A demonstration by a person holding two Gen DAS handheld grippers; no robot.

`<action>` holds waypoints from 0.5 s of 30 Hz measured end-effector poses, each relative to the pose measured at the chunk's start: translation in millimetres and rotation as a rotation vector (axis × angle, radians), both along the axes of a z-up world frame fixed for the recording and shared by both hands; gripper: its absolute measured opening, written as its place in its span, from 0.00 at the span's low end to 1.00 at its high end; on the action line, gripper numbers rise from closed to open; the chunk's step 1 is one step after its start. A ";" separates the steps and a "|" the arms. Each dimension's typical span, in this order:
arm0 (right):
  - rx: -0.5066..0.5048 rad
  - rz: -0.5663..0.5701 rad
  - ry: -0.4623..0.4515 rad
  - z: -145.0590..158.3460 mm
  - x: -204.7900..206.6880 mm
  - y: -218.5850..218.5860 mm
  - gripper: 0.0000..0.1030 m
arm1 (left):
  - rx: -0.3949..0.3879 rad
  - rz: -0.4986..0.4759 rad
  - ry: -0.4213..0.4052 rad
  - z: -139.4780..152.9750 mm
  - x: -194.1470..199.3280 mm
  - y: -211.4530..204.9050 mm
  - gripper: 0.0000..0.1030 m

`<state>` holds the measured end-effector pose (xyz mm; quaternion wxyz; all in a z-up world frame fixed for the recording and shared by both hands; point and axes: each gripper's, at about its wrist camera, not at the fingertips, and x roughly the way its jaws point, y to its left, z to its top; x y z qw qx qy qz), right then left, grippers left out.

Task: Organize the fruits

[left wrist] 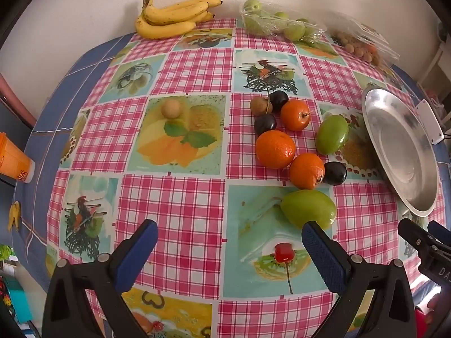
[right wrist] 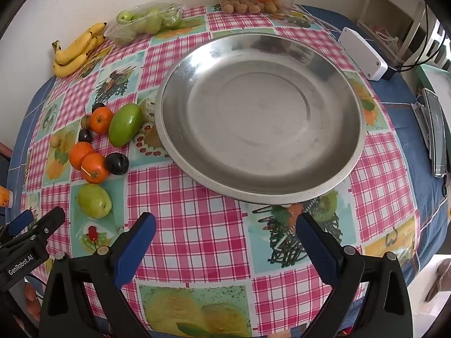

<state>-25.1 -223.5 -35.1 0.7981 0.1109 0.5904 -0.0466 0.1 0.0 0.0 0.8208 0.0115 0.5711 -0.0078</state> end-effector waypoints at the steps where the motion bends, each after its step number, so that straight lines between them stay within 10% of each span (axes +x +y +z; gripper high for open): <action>1: 0.000 0.000 0.000 0.0 0.0 0.0 0.97 | 0.000 0.000 0.000 0.0 -0.1 0.2 1.00; 15: -0.001 0.000 0.000 0.2 -0.1 0.1 0.97 | 0.002 -0.002 0.000 0.2 0.1 0.4 1.00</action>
